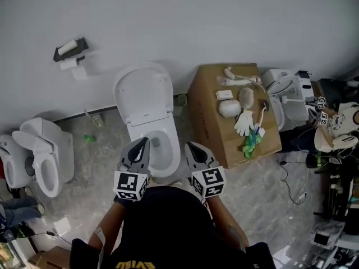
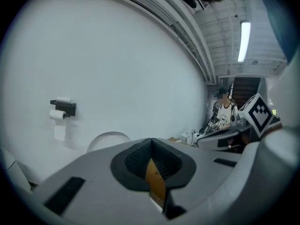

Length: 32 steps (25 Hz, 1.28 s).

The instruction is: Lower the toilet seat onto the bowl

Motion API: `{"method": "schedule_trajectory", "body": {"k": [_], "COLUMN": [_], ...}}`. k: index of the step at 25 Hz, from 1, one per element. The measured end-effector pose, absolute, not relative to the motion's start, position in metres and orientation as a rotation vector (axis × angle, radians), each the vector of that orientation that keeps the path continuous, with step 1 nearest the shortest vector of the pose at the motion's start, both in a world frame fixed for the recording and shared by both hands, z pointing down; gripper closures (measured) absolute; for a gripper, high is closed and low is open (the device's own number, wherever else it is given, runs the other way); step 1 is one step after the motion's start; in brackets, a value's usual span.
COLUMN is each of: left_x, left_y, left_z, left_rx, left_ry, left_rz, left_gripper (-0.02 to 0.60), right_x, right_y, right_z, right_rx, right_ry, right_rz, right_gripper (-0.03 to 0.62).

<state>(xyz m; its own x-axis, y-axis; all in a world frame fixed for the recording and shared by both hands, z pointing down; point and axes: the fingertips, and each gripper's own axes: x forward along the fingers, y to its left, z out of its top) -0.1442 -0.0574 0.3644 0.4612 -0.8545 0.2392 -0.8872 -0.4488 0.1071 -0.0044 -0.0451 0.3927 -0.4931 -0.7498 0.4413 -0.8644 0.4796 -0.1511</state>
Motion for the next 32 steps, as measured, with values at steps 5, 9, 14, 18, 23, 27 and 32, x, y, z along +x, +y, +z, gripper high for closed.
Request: {"method": "schedule_trajectory", "body": {"k": [5, 9, 14, 18, 23, 27, 32], "left_x": [-0.131, -0.142, -0.152, -0.160, -0.161, -0.163, -0.161], "left_y": [-0.050, -0.046, -0.048, -0.048, -0.046, -0.044, -0.043], "left_z": [0.356, 0.347, 0.333, 0.332, 0.334, 0.335, 0.326], "left_rx": [2.521, 2.561, 2.592, 2.595, 2.600, 2.607, 2.630], "left_ry": [-1.484, -1.469, -1.473, -1.473, -1.463, -1.459, -1.443], "left_rz": [0.206, 0.260, 0.274, 0.279, 0.280, 0.274, 0.266], "left_gripper": [0.575, 0.575, 0.575, 0.575, 0.575, 0.575, 0.575], "right_x": [0.006, 0.005, 0.005, -0.001, -0.004, -0.008, -0.015], "right_y": [-0.045, -0.043, -0.039, -0.035, -0.034, -0.034, -0.035], "right_z": [0.382, 0.379, 0.376, 0.373, 0.372, 0.371, 0.371], "right_rx": [1.407, 1.437, 1.459, 1.462, 1.466, 1.463, 1.453], "right_ry": [-2.426, -2.416, -2.399, -2.395, -2.386, -2.387, -2.388], "right_rz": [0.487, 0.487, 0.487, 0.477, 0.465, 0.449, 0.441], "right_gripper": [0.600, 0.600, 0.600, 0.600, 0.600, 0.600, 0.600]}}
